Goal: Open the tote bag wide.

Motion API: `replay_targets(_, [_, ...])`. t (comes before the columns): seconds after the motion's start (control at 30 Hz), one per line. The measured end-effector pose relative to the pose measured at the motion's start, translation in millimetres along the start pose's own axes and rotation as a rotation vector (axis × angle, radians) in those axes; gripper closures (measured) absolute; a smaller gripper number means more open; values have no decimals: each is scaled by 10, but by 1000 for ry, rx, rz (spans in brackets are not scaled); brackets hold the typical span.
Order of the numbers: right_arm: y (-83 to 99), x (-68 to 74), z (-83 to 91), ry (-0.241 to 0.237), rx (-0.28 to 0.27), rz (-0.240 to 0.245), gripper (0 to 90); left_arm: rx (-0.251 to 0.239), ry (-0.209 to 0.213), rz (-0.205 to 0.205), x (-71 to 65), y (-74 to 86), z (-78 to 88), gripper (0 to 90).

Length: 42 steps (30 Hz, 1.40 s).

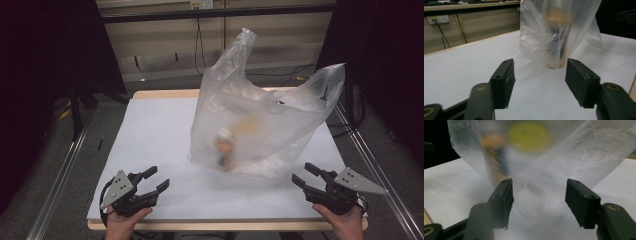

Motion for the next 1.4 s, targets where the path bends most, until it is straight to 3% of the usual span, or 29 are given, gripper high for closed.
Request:
replay_targets(0.03, [-5, 2, -6, -6, 1, -1, 462, 7, 19, -14, -5, -16, 4, 483])
replay_targets(0.13, [-18, 13, -14, -20, 6, 1, 527, 0, 26, -3, -14, -34, 1, 546])
replay_targets(0.17, [-33, 14, -15, -38, 10, 9, 606, 1, 24, -4, -7, -42, -3, 611])
replay_targets(0.23, [-53, 18, -14, -55, 5, 3, 664, -19, 51, 43, -18, -62, -28, 658])
replay_targets(0.27, [-53, 18, -14, -55, 5, 3, 664, -19, 51, 43, -18, -62, -28, 683])
replay_targets(0.3, [-69, 23, -8, -64, 3, -1, 692, -5, 68, 19, -6, -71, -15, 683])
replay_targets(0.37, [-101, 20, -7, -80, 2, -1, 784, 4, 78, 20, -21, -87, -16, 762])
replay_targets(0.43, [-119, 24, -14, -93, 6, -6, 834, 22, 135, 16, -34, -104, -31, 817])
replay_targets(0.47, [-129, 27, -19, -99, 11, -5, 856, 28, 126, 31, -53, -111, -45, 838])
replay_targets(0.5, [-142, 29, -27, -112, 12, -2, 872, 26, 151, 50, -63, -119, -61, 861])
replay_targets(0.53, [-158, 37, -30, -122, 16, -7, 891, 31, 147, 49, -68, -131, -73, 874])
replay_targets(0.57, [-175, 41, -36, -129, 19, -5, 900, 40, 170, 39, -58, -149, -85, 888])
replay_targets(0.63, [-209, 52, -56, -138, 27, 3, 900, 39, 167, 39, -61, -163, -99, 900])
replay_targets(0.67, [-229, 62, -70, -148, 33, 4, 900, 42, 199, 57, -69, -192, -150, 900])
replay_targets(0.7, [-242, 66, -81, -145, 37, 7, 900, 52, 198, 55, -74, -211, -183, 900])
replay_targets(0.73, [-266, 75, -99, -148, 45, 12, 900, 55, 227, 44, -64, -228, -208, 900])
replay_targets(0.77, [-287, 82, -115, -148, 49, 13, 900, 56, 204, 56, -78, -250, -242, 900])
replay_targets(1.0, [-439, 118, -227, -177, 46, 18, 900, 76, 229, 27, -71, -419, -494, 900])
replay_targets(1.1, [-499, 118, -261, -186, 39, 18, 900, 72, 269, 12, -47, -494, -593, 900])
replay_targets(1.17, [-554, 115, -281, -187, 36, 17, 900, 71, 246, -4, -16, -577, -644, 900])
replay_targets(1.27, [-659, 110, -298, -188, 19, 16, 900, 44, 262, 2, 6, -645, -669, 900])
replay_targets(1.3, [-704, 112, -305, -189, 17, 21, 900, 49, 234, 9, 29, -681, -719, 900])
replay_targets(1.33, [-727, 116, -308, -188, 18, 22, 900, 56, 245, -8, 54, -678, -755, 900])
replay_targets(1.4, [-782, 122, -322, -192, 9, 27, 900, 81, 237, 4, 93, -628, -843, 900])
Point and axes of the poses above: each handheld gripper's, and its own axes: z roughly backward along the jaws, y roughly out of its underside, x roughly to its left, the point moved 3 cm from there along -z, roughly forward along the jaws, and after that the axes turned 14 degrees about y, right-handed, at the moved point
